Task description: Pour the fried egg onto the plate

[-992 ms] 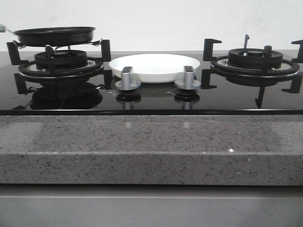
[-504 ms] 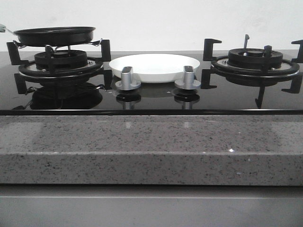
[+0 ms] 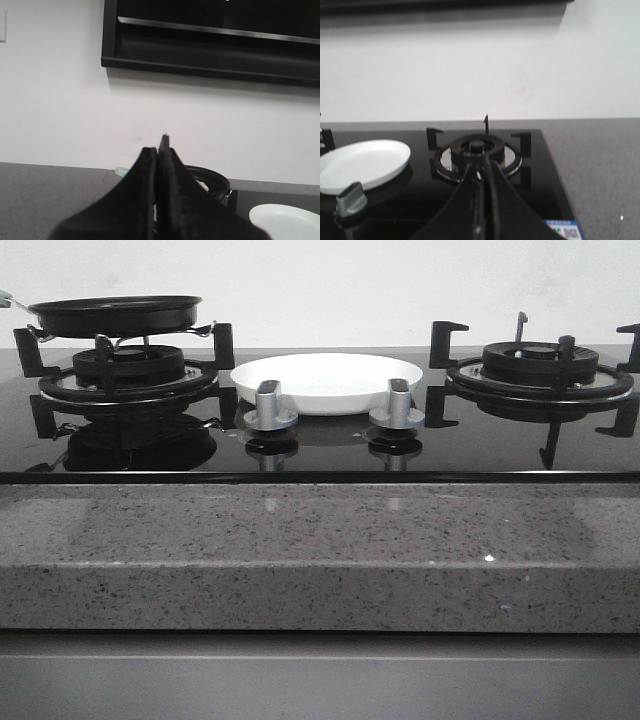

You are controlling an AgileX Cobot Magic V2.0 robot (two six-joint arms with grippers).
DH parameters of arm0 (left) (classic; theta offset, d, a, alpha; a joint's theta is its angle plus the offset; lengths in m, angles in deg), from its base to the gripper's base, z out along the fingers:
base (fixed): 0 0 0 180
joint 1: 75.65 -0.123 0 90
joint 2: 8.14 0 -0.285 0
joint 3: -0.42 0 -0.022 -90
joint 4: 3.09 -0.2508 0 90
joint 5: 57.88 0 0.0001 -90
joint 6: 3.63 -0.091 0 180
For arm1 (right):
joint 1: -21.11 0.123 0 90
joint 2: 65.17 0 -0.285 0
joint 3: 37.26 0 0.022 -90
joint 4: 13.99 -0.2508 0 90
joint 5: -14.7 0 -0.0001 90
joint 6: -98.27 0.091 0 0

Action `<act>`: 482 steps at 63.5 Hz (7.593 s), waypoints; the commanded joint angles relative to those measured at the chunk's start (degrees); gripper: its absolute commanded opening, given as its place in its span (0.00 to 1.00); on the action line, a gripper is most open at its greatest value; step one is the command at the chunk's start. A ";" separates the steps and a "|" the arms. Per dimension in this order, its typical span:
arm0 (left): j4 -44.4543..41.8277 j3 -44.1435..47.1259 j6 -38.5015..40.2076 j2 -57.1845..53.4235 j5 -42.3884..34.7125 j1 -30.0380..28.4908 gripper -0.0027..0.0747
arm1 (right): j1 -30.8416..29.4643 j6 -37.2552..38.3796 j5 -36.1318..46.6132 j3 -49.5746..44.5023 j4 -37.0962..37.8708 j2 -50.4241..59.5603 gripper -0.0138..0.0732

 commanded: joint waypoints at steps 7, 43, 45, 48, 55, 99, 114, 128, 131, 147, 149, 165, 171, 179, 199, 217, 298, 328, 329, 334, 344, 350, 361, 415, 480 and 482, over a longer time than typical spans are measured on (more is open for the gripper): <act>-1.50 -11.49 -0.15 8.22 5.28 0.08 0.01 | -0.41 -0.24 -0.30 10.76 0.59 -6.83 0.08; -0.77 -21.43 -0.15 27.42 15.46 0.08 0.01 | -0.41 -0.24 -16.38 21.58 0.59 -29.99 0.08; -0.44 -21.43 -0.15 27.83 15.46 0.08 0.01 | -0.41 -0.24 -16.38 21.44 0.59 -30.73 0.08; -0.23 -21.43 -0.15 28.57 15.60 0.08 0.01 | -0.41 -0.24 -16.38 21.39 0.59 -31.97 0.08; -0.23 -21.43 -0.15 29.72 16.18 0.08 0.01 | -0.41 -0.24 -17.62 21.39 0.59 -33.78 0.08; -0.76 -21.43 -0.29 32.08 16.67 0.08 0.81 | -0.07 -0.43 -22.48 24.48 -1.56 -36.10 0.75; -0.50 -21.53 -0.99 33.63 18.75 3.47 0.81 | 4.66 -8.91 -29.64 34.81 -8.49 -45.11 0.75; -0.50 -21.53 -2.96 33.96 18.65 13.07 0.81 | 10.96 -10.50 -31.04 42.95 -9.70 -57.29 0.75; -0.50 -21.53 -2.96 33.96 18.65 14.75 0.81 | 12.31 -10.50 -31.53 44.99 -9.70 -60.06 0.75; -0.50 -21.53 -2.96 33.96 18.54 18.29 0.81 | 14.72 -10.50 -33.91 57.38 -11.70 -74.89 0.75; -0.50 -21.53 -2.96 33.96 18.54 18.29 0.81 | 14.72 -10.50 -34.83 59.25 -12.10 -76.85 0.75; -0.50 -21.53 -2.96 33.96 18.54 18.29 0.81 | 14.20 -10.38 -43.50 73.69 -12.60 -91.32 0.75; -0.50 -21.53 -2.96 33.96 18.54 18.29 0.81 | 13.71 -10.38 -46.40 78.85 -12.48 -96.43 0.75; -0.50 -21.53 -2.96 33.96 18.54 18.29 0.81 | 12.79 -10.38 -48.17 84.99 -12.49 -102.25 0.75; -0.50 -21.53 -2.96 33.96 18.72 18.29 0.81 | 11.39 -10.51 -51.82 98.03 -11.73 -113.11 0.75; -0.50 -21.43 -2.96 33.96 18.93 18.29 0.81 | 10.81 -11.39 -56.35 106.07 -11.80 -119.71 0.75; -0.50 -21.43 -2.96 33.96 18.93 18.29 0.81 | 10.81 -10.58 -48.53 106.43 -17.76 -112.73 0.08; -0.50 -21.43 -2.96 33.96 18.93 18.29 0.81 | 16.48 -10.81 -38.47 81.97 -18.21 -95.26 0.08; -0.50 -21.43 -2.96 33.96 18.93 18.29 0.81 | 16.54 -10.81 -37.60 80.98 -18.23 -94.79 0.08; -0.50 -21.43 -2.96 33.96 18.93 18.29 0.81 | 16.70 -10.81 -35.50 75.86 -18.23 -92.61 0.08; -0.50 -21.43 -2.96 33.96 18.93 18.29 0.81 | 16.70 -10.81 -32.73 68.52 -16.42 -90.85 0.08; -0.50 -21.43 -2.96 33.96 18.93 18.29 0.81 | 16.70 -10.81 -31.51 66.44 -16.42 -90.90 0.08; -0.50 -21.43 -2.96 33.96 18.93 18.29 0.81 | 16.70 -10.81 -30.42 65.31 -16.38 -90.90 0.08; 4.17 -40.89 -5.82 52.20 37.59 -1.81 0.88 | 16.70 -10.81 -30.97 65.31 -16.48 -90.90 0.08; 77.28 -60.33 -37.03 96.16 46.83 -24.07 0.88 | 16.70 -10.81 -31.32 65.31 -16.48 -90.90 0.08; 77.38 -61.00 -37.03 97.31 46.71 -23.60 0.88 | 16.70 -10.81 -31.38 65.31 -16.48 -90.90 0.08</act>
